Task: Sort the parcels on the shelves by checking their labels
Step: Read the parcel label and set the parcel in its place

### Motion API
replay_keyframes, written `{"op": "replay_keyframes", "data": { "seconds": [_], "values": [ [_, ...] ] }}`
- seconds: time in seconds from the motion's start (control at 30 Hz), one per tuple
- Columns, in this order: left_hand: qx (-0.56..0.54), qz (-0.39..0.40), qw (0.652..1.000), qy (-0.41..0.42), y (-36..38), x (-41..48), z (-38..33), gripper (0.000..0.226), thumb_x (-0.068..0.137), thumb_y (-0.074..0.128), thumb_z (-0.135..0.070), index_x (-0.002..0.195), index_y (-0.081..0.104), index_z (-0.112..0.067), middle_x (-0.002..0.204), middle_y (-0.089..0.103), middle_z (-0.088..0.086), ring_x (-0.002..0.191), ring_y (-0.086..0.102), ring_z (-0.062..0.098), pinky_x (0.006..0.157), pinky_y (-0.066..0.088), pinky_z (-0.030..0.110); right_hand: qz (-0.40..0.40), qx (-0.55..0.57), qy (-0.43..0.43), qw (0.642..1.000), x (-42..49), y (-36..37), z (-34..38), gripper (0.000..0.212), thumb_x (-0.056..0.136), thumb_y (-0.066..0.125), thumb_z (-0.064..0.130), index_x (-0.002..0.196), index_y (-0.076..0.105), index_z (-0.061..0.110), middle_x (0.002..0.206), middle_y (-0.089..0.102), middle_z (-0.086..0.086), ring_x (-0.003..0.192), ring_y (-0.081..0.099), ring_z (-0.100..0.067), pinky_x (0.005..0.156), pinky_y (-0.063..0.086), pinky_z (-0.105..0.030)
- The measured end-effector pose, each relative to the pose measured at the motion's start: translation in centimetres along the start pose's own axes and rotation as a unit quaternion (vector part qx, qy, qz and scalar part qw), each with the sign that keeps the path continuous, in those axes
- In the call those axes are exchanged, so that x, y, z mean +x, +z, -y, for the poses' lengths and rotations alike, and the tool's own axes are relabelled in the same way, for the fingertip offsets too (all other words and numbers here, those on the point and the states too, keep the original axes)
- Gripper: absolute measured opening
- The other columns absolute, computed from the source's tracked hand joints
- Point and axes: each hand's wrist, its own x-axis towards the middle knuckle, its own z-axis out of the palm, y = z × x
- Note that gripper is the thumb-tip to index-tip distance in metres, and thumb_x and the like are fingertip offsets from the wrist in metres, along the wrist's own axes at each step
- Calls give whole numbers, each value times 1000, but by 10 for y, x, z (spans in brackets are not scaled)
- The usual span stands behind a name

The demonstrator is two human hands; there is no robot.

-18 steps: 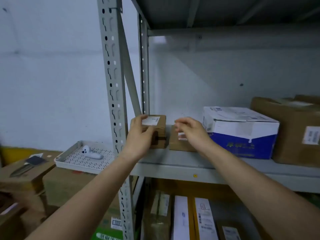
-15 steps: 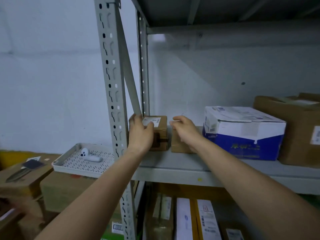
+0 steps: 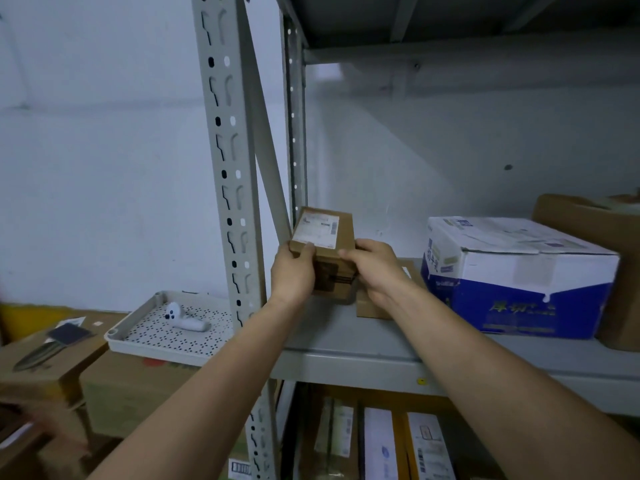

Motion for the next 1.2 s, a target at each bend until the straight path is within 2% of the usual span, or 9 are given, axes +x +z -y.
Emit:
{"op": "replay_keyframes", "data": {
  "seconds": [0.13, 0.27, 0.43, 0.6, 0.73, 0.83, 1.0, 1.1, 1.2],
  "values": [
    [-35, 16, 994, 104, -2, -30, -26, 33, 104, 53, -30, 135, 55, -18, 122, 69, -4, 111, 66, 12, 90, 52, 24, 7, -2, -110, 994, -29, -12, 25, 38, 94, 65, 7, 131, 63, 17, 124, 71, 2, 116, 65, -13, 102, 53, -32],
    [-55, 52, 976, 204, -19, -76, -49, 42, 100, 63, -26, 140, 55, -23, 124, 70, -13, 114, 65, 1, 96, 54, 20, 50, -50, -226, 971, -79, -37, 44, 56, 96, 64, 10, 147, 46, 26, 128, 59, 24, 124, 55, 4, 107, 47, -23],
    [-65, 66, 963, 254, -38, -157, -49, 60, 90, 72, -15, 147, 51, -22, 132, 69, -10, 123, 63, 5, 95, 54, 20, 105, -125, -285, 944, -158, -81, 39, 76, 94, 68, 18, 153, 27, 45, 152, 42, 27, 142, 37, 5, 119, 37, -37],
    [-58, 39, 959, 274, -35, -244, -14, 71, 80, 72, -14, 147, 49, -14, 138, 65, -8, 129, 61, 11, 101, 54, 29, 131, -201, -288, 927, -231, -131, 11, 93, 89, 73, 25, 155, 12, 51, 160, 23, 32, 148, 22, 7, 123, 29, -40],
    [-47, 7, 961, 274, -22, -304, 17, 69, 79, 72, -10, 144, 50, -13, 135, 66, -16, 127, 61, 8, 102, 52, 24, 167, -172, -266, 934, -273, -162, -19, 98, 89, 74, 9, 156, 12, 45, 161, 22, 31, 149, 23, 6, 117, 31, -19],
    [-39, -9, 965, 261, -15, -338, 34, 70, 82, 74, -11, 146, 47, -9, 136, 65, -17, 128, 61, 8, 102, 52, 25, 175, -166, -252, 937, -297, -176, -35, 98, 89, 74, 5, 156, 14, 41, 161, 23, 29, 148, 25, 6, 115, 32, -14],
    [-35, -26, 969, 242, -12, -365, 42, 69, 88, 77, -22, 149, 46, -9, 143, 62, -3, 133, 58, 14, 107, 50, 33, 193, -176, -246, 933, -315, -190, -37, 96, 89, 74, 8, 155, 15, 47, 160, 23, 31, 147, 24, 8, 115, 31, -14],
    [-30, -24, 971, 235, -9, -373, 40, 71, 83, 71, -32, 148, 47, -18, 141, 63, -10, 132, 58, 12, 107, 50, 29, 195, -181, -245, 932, -319, -195, -37, 97, 89, 74, 7, 155, 15, 46, 161, 22, 30, 148, 23, 8, 115, 32, -15],
    [-15, -22, 972, 235, -7, -375, 40, 71, 82, 71, -36, 147, 47, -22, 138, 64, -15, 130, 60, 9, 104, 51, 27, 191, -180, -245, 933, -320, -197, -40, 96, 89, 74, 8, 157, 16, 42, 163, 22, 27, 149, 23, 4, 119, 34, -26]
  ]
}}
